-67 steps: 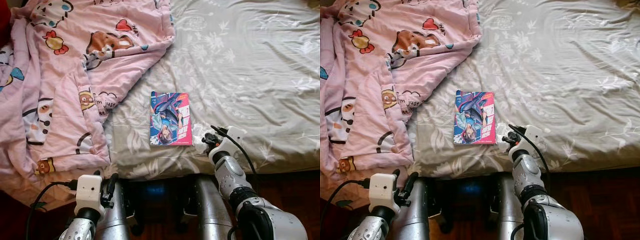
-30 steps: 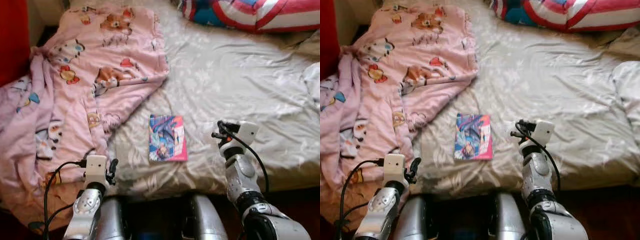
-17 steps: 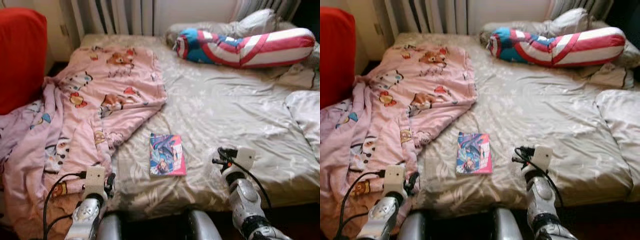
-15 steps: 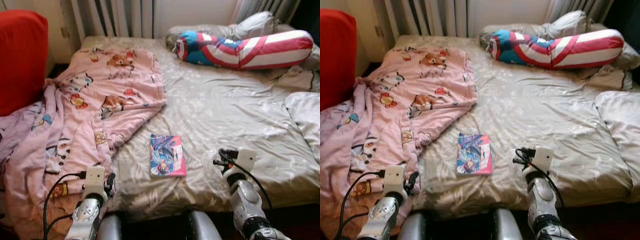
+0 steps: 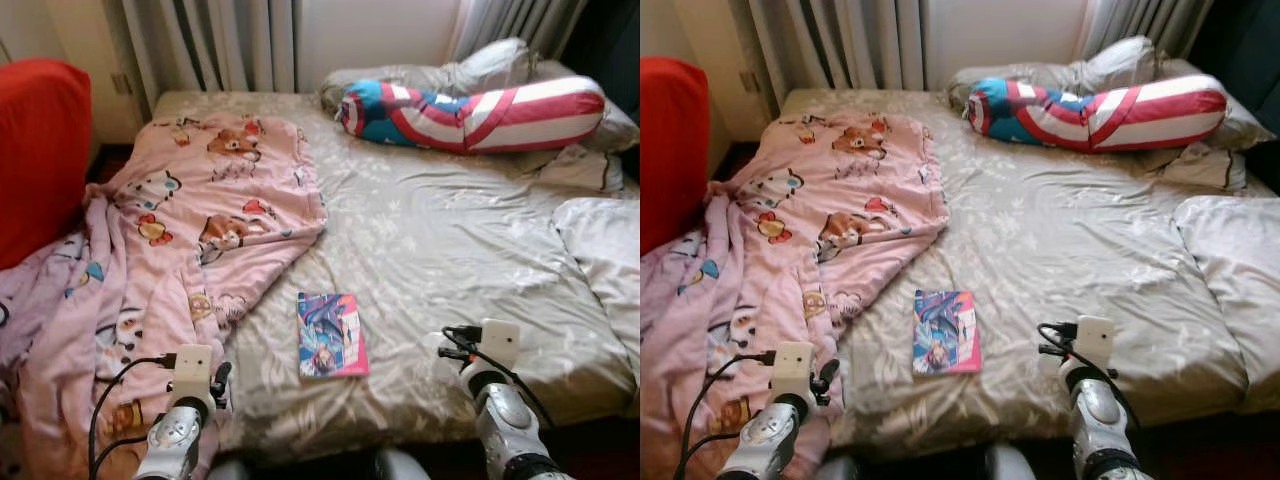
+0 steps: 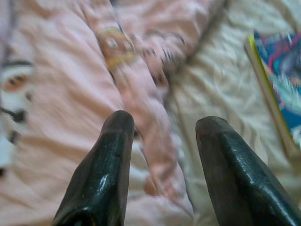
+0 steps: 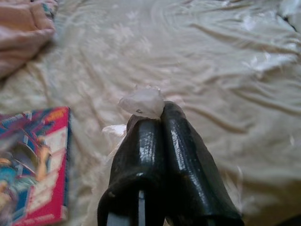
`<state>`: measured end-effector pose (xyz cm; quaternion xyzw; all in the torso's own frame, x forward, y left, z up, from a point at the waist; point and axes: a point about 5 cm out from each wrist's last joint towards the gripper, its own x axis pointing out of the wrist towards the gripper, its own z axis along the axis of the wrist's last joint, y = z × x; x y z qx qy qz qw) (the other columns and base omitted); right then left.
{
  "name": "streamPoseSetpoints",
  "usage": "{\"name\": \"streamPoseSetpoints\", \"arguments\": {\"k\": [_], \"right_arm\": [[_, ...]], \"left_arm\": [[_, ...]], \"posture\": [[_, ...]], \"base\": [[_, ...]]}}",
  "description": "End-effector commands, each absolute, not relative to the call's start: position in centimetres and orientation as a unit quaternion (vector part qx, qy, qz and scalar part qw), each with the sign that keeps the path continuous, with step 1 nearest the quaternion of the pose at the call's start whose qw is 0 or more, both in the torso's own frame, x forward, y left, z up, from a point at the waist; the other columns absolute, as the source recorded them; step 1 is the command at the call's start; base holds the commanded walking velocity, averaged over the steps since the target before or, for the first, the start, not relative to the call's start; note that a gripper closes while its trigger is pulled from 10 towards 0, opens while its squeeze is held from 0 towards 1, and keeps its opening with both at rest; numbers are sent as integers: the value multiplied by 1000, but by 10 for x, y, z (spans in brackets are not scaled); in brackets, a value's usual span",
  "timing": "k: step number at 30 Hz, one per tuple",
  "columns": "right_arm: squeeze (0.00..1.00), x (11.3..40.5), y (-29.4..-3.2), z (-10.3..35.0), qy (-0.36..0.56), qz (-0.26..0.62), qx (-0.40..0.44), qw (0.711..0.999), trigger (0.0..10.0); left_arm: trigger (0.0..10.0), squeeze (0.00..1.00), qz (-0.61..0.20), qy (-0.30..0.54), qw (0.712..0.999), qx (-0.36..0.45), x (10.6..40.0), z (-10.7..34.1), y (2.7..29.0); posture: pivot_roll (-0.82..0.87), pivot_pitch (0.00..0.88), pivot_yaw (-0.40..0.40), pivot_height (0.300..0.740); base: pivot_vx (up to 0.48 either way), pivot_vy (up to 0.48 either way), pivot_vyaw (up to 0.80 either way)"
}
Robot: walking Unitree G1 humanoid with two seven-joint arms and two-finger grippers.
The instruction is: Clean up the room
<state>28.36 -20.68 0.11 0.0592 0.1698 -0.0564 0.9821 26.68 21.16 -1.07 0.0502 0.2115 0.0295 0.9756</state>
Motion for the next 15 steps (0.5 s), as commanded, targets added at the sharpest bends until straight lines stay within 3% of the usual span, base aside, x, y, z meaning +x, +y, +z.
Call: {"name": "streamPoseSetpoints", "arguments": {"k": [1,15], "right_arm": [[0,284,-206,0,180,-56,57,980,10000],[0,250,-216,-35,305,-74,26,949,10000]], "left_arm": [[10000,0,31,230,972,48,262,-17,213],[10000,0,24,340,939,57,239,-45,209]], "posture": [[-76,0,-76,740],[-99,0,-83,740]], "base": [[0,0,0],[0,0,0]]}}
